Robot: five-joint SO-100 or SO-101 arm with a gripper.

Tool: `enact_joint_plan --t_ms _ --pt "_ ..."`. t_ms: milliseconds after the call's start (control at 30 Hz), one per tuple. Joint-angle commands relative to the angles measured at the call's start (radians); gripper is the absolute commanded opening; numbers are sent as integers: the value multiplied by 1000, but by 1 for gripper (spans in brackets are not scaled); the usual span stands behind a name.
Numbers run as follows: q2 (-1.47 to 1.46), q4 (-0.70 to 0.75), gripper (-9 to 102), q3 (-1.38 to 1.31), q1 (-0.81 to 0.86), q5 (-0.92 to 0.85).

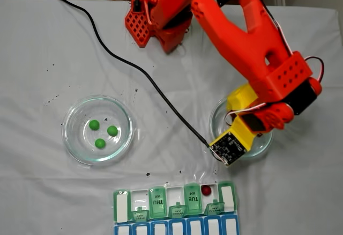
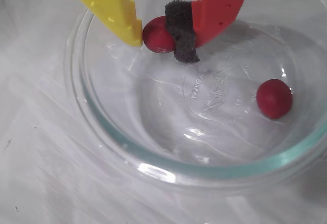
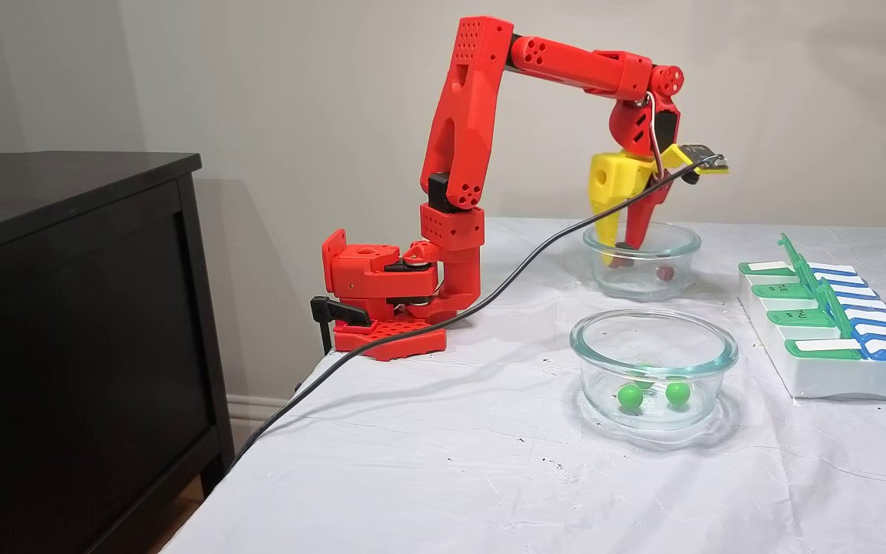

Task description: Sort medicines into box.

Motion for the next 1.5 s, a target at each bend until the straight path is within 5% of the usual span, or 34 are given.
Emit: enact_joint_plan --t_ms 0,200,800,1267,1467 --pt "305 -84 0 133 -32 3" --pt "253 80 0 -43 -23 20" --pt "6 37 0 -187 54 -15" --pt "112 11 0 -75 69 -40" --pt "276 -112 0 138 94 -91"
